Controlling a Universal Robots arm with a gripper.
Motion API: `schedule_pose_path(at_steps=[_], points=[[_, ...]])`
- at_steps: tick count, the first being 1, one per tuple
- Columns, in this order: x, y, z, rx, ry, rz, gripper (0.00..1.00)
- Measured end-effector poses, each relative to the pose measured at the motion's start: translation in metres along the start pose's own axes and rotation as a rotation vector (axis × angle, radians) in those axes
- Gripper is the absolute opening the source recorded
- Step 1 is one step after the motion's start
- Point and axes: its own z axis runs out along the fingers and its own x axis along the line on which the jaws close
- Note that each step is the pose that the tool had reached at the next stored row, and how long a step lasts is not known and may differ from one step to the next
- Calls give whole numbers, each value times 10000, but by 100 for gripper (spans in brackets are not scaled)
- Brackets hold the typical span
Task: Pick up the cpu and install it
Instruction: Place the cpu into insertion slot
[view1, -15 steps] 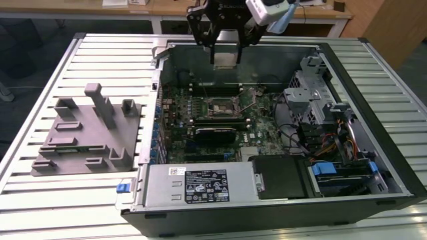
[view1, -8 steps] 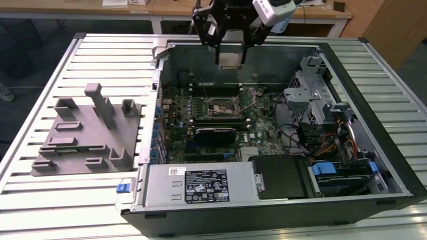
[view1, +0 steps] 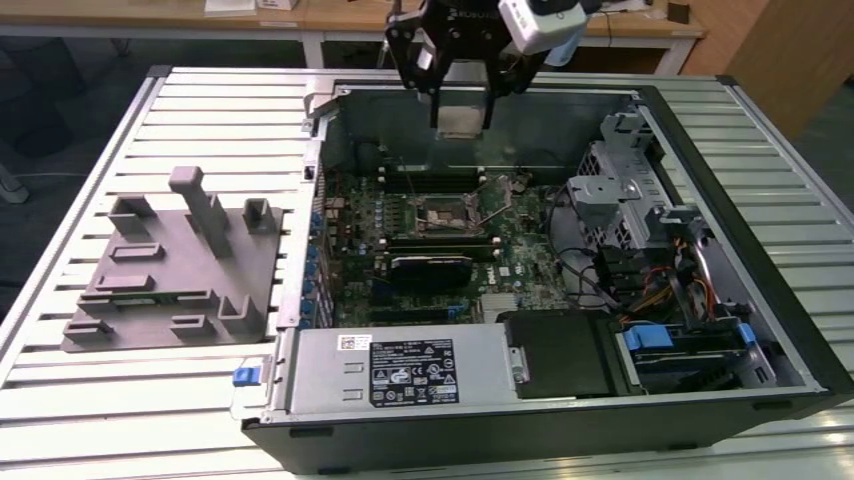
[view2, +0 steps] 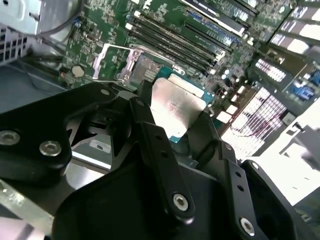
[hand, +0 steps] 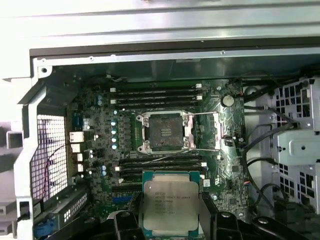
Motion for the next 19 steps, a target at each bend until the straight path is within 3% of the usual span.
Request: schedule_pose_path(at_steps=[7, 19], points=[[0, 0, 6, 11, -25, 1096, 53], [0, 0, 16, 25, -55, 2471, 53]])
